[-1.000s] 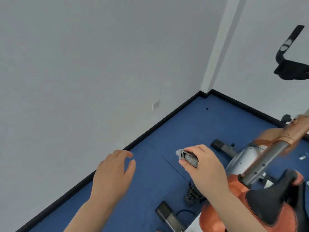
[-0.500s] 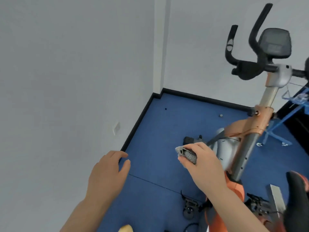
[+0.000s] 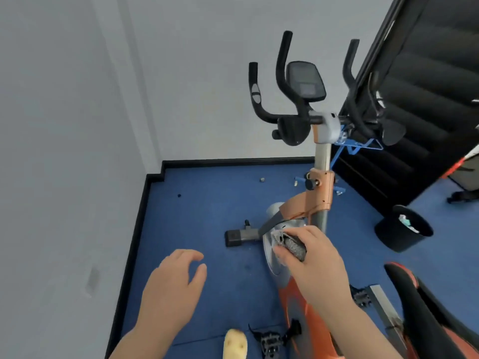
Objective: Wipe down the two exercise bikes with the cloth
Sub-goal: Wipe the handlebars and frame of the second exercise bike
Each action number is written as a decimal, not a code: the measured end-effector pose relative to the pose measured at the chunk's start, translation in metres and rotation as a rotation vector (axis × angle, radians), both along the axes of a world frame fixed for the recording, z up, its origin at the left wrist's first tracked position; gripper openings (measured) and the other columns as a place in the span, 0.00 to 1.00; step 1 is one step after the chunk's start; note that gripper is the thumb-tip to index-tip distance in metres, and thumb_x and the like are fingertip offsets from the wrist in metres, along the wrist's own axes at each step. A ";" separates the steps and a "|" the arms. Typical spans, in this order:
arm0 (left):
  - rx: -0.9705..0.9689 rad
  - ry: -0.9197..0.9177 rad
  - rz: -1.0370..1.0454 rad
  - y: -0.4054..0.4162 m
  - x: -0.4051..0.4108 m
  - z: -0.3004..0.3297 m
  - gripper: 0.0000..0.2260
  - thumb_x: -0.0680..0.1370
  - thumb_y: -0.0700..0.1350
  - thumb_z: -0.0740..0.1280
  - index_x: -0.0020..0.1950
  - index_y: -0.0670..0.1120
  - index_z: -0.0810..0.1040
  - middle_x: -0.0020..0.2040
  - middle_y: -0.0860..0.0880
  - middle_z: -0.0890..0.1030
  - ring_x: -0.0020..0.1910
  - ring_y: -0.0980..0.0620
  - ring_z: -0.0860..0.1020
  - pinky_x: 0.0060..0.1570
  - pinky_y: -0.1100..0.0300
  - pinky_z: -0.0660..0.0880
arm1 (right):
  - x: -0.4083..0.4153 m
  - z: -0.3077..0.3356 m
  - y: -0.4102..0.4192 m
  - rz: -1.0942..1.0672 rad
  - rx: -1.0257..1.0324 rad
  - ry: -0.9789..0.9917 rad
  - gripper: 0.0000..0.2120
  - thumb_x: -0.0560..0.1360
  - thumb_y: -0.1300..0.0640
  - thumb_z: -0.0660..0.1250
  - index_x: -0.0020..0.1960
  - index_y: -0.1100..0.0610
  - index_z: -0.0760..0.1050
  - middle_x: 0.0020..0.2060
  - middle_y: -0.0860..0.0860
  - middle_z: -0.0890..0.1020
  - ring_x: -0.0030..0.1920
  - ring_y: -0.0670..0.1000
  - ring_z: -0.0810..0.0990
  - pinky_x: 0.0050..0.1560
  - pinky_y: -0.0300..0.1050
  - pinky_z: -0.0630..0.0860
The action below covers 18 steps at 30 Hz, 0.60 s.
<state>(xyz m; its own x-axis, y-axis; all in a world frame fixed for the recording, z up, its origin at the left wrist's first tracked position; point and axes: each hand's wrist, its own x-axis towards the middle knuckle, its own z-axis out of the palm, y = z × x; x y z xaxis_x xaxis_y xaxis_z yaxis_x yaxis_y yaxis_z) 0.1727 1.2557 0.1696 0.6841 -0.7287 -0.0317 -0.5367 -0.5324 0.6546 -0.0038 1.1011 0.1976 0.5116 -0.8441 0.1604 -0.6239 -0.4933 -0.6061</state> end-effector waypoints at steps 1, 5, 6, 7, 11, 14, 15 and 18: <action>0.000 -0.011 -0.013 -0.013 0.006 0.003 0.08 0.77 0.53 0.60 0.54 0.58 0.74 0.54 0.65 0.75 0.49 0.61 0.75 0.52 0.57 0.73 | 0.005 0.000 -0.011 -0.012 0.001 -0.024 0.09 0.72 0.47 0.70 0.51 0.43 0.77 0.48 0.37 0.76 0.49 0.40 0.74 0.43 0.31 0.68; -0.033 -0.044 -0.032 -0.079 0.034 0.017 0.08 0.77 0.52 0.59 0.54 0.58 0.74 0.53 0.65 0.75 0.46 0.63 0.75 0.48 0.59 0.73 | 0.026 0.008 -0.063 -0.041 -0.013 -0.078 0.08 0.72 0.48 0.70 0.51 0.42 0.77 0.49 0.36 0.76 0.50 0.40 0.75 0.44 0.32 0.70; -0.029 -0.053 -0.049 -0.098 0.039 0.022 0.08 0.77 0.52 0.59 0.55 0.58 0.74 0.54 0.64 0.75 0.45 0.63 0.75 0.48 0.60 0.72 | 0.030 0.013 -0.077 -0.046 -0.017 -0.079 0.08 0.72 0.47 0.70 0.51 0.42 0.77 0.49 0.36 0.76 0.50 0.39 0.74 0.44 0.29 0.68; -0.030 -0.061 -0.070 -0.119 0.044 0.027 0.08 0.78 0.52 0.59 0.55 0.58 0.74 0.54 0.64 0.75 0.45 0.62 0.75 0.47 0.61 0.72 | 0.032 0.018 -0.092 -0.049 -0.020 -0.081 0.08 0.72 0.47 0.70 0.50 0.41 0.76 0.49 0.36 0.76 0.51 0.37 0.74 0.43 0.28 0.67; -0.122 -0.091 -0.131 -0.198 0.050 0.043 0.09 0.78 0.52 0.59 0.55 0.58 0.75 0.55 0.64 0.74 0.49 0.62 0.75 0.50 0.59 0.72 | 0.039 0.030 -0.151 -0.073 -0.076 -0.100 0.08 0.72 0.48 0.70 0.51 0.41 0.76 0.49 0.36 0.76 0.52 0.39 0.74 0.43 0.28 0.68; -0.123 -0.051 -0.176 -0.228 0.052 0.044 0.08 0.78 0.51 0.60 0.56 0.58 0.74 0.53 0.65 0.74 0.44 0.62 0.75 0.48 0.62 0.71 | 0.053 0.030 -0.182 -0.078 -0.022 -0.150 0.08 0.73 0.51 0.70 0.50 0.41 0.76 0.48 0.36 0.76 0.54 0.41 0.74 0.49 0.33 0.70; -0.116 -0.029 -0.180 -0.233 0.054 0.043 0.08 0.78 0.51 0.60 0.56 0.59 0.74 0.52 0.66 0.73 0.39 0.61 0.74 0.46 0.64 0.70 | 0.059 0.030 -0.189 -0.068 -0.013 -0.161 0.08 0.73 0.53 0.69 0.49 0.41 0.75 0.48 0.36 0.76 0.55 0.42 0.74 0.52 0.37 0.72; -0.138 0.044 -0.171 -0.256 0.069 0.043 0.09 0.78 0.50 0.61 0.56 0.59 0.74 0.51 0.66 0.73 0.33 0.59 0.72 0.40 0.69 0.67 | 0.084 0.041 -0.220 -0.069 -0.023 -0.191 0.10 0.74 0.55 0.69 0.53 0.44 0.74 0.49 0.38 0.76 0.52 0.40 0.74 0.54 0.39 0.73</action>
<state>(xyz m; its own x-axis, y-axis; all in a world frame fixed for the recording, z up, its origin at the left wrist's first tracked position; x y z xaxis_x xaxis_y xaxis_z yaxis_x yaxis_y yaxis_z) 0.2414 1.0001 0.2130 0.5506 -0.8333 0.0490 -0.5808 -0.3403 0.7395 0.0799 0.8813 0.2382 0.4108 -0.8715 0.2680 -0.5319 -0.4678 -0.7059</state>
